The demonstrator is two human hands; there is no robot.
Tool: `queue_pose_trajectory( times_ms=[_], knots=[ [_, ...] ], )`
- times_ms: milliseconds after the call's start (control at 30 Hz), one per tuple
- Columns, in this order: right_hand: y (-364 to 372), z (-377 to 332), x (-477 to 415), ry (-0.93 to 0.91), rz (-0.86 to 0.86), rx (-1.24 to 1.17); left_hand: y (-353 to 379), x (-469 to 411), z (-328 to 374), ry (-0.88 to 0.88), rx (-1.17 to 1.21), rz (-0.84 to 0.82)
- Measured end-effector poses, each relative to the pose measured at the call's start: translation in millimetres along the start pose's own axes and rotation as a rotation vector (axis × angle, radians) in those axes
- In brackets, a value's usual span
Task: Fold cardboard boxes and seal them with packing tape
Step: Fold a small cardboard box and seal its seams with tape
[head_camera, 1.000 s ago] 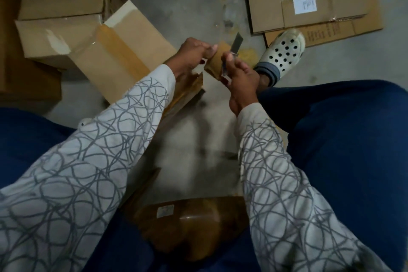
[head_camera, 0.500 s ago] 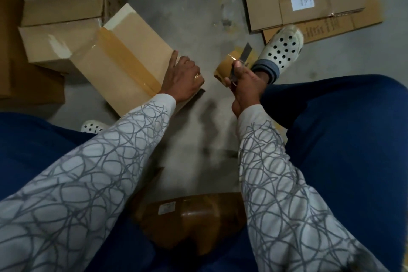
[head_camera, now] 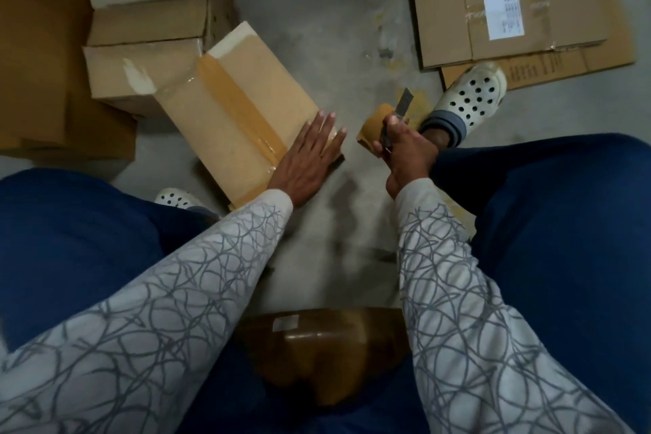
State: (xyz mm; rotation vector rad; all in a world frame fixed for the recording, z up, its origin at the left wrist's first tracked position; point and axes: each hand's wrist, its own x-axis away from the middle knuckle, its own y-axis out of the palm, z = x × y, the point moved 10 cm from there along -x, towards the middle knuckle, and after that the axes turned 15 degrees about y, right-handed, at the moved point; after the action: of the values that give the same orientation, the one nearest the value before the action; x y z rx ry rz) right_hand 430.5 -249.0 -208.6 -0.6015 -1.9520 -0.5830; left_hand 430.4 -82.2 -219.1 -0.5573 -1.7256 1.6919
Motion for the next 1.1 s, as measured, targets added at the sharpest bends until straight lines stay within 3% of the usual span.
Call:
queue_pose_trajectory(
  times_ms=[167,333,433,500,567,733,900,1000,1100],
  knots=[
    [22.5,11.8,13.9,-0.012,-0.065,0.106,17.1,99.3,-4.5,-0.054,0.001,-0.029],
    [50.6,30.2,38.2,-0.107,-0.143,0.303,23.6,181.6,-20.3,-0.337,0.230,-0.002],
    [58.1,40.8,59.9,-0.148,-0.174,0.371,40.3,232.4,-42.9,-0.674,0.342,-0.116],
    [55.3,46.7,69.3,-0.162,-0.187,0.384,54.0,260.5,-52.9,-0.961,0.569,-0.162],
    [48.0,52.2,73.3,-0.167,-0.189,0.380,57.0,268.4,-53.3,-1.112,0.745,-0.156],
    [36.9,61.3,86.9,-0.179,-0.216,0.385,53.1,252.3,-47.3,-1.017,0.664,-0.321],
    [28.4,65.6,93.5,-0.170,-0.218,0.386,58.8,244.3,-49.9,-0.982,0.602,-0.346],
    [30.9,68.5,98.7,-0.165,-0.221,0.394,32.9,238.6,-48.9,-0.960,0.617,-0.281],
    [34.4,72.6,106.2,-0.168,-0.236,0.392,25.7,236.2,-34.0,-1.044,0.910,-0.109]
  ],
)
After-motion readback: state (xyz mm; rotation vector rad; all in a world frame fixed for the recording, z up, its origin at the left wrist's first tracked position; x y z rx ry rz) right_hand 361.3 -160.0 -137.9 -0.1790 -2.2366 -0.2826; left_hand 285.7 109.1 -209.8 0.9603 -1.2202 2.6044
